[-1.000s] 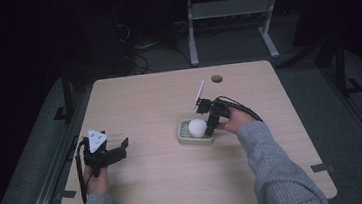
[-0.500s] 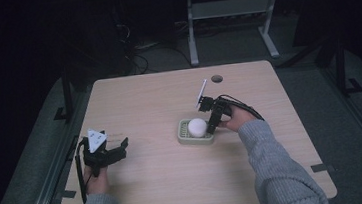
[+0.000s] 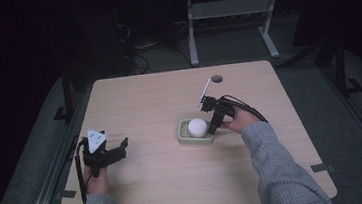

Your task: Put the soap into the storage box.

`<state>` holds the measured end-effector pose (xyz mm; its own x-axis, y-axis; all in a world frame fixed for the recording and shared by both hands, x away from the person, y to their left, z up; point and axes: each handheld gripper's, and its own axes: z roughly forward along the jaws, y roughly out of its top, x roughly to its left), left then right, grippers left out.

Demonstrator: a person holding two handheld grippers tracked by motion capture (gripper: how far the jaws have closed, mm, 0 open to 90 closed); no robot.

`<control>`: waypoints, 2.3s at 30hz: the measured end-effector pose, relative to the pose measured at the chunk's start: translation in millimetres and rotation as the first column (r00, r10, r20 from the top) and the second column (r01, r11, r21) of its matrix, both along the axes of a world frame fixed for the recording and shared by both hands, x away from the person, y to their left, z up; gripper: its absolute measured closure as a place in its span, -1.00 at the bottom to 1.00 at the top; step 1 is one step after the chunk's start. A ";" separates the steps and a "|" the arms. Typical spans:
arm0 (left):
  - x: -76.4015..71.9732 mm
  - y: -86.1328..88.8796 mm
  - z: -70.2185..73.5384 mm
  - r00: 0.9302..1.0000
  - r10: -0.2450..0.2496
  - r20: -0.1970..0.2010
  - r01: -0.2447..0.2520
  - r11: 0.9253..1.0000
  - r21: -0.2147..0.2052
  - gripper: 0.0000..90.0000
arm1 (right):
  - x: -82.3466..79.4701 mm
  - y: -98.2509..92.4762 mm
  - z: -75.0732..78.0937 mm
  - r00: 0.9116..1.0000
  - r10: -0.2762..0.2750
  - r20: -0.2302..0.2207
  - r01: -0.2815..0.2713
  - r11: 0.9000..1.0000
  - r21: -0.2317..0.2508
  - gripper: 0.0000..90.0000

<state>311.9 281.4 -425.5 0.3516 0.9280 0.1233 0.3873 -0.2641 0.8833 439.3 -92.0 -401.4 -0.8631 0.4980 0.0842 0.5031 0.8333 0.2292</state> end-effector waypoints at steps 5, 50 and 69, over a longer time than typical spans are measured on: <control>-0.1 0.0 0.2 1.000 0.002 0.004 -0.002 1.000 0.003 -0.67 | -3.1 -8.1 1.6 1.000 -0.014 0.000 0.014 1.000 0.016 -0.06; -0.1 0.0 0.3 1.000 0.006 0.003 -0.006 1.000 0.011 -0.67 | -31.3 -62.9 9.4 0.995 -0.096 0.008 0.094 0.991 0.099 -0.15; -0.5 -1.2 0.2 1.000 0.002 0.003 -0.002 1.000 0.013 -0.67 | -46.7 -82.2 7.0 0.992 -0.127 0.008 0.125 0.985 0.120 -0.18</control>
<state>311.4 280.2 -425.3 0.3490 0.9271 0.1362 0.3856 -0.2746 0.8809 392.6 -174.2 -394.5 -0.7956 0.5902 0.1365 0.5981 0.7295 0.3317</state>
